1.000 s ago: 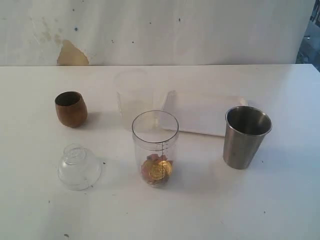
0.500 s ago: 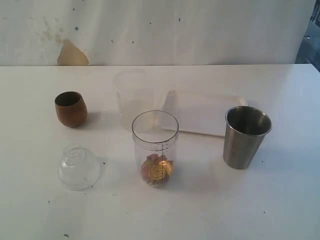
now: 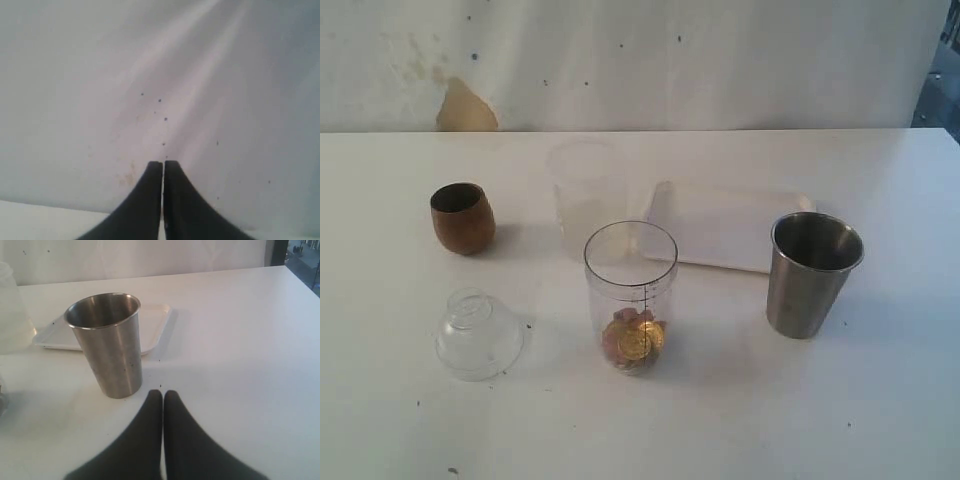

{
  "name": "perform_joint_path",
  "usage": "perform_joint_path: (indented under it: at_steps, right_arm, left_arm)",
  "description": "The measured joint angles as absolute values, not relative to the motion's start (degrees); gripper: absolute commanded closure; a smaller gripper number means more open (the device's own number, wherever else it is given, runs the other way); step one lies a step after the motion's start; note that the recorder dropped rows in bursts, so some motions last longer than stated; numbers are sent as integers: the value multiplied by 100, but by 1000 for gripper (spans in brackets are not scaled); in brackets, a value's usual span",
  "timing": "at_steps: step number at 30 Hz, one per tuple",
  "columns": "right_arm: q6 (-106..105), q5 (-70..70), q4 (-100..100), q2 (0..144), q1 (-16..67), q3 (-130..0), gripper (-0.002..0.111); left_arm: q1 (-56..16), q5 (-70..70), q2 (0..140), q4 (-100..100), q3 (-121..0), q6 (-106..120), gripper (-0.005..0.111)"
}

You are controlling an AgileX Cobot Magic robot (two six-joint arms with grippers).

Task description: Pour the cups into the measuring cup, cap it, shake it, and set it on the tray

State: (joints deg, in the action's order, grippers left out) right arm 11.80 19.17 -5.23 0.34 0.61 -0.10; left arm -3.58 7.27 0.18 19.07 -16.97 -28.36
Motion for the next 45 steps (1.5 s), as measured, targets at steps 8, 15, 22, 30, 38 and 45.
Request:
perform_joint_path:
  at_steps: [8, 15, 22, 30, 38, 45]
  right_arm:
    - [1180, 1917, -523, 34, 61, -10, 108]
    - [1180, 1917, -523, 34, 61, -10, 108]
    - [1180, 1917, -523, 34, 61, -10, 108]
    - [1180, 1917, -523, 34, 61, -10, 108]
    - [1180, 1917, -523, 34, 61, -10, 108]
    - [1180, 1917, -523, 34, 61, -10, 108]
  left_arm:
    - [103, 1119, 18, 136, -974, -219, 105]
    - [365, 1121, 18, -114, -205, 0, 105]
    - [385, 1316, 18, -100, -26, 0, 105]
    - [385, 1327, 18, -100, -26, 0, 105]
    - [385, 1327, 18, -100, -26, 0, 105]
    - [385, 1327, 18, -89, -26, 0, 105]
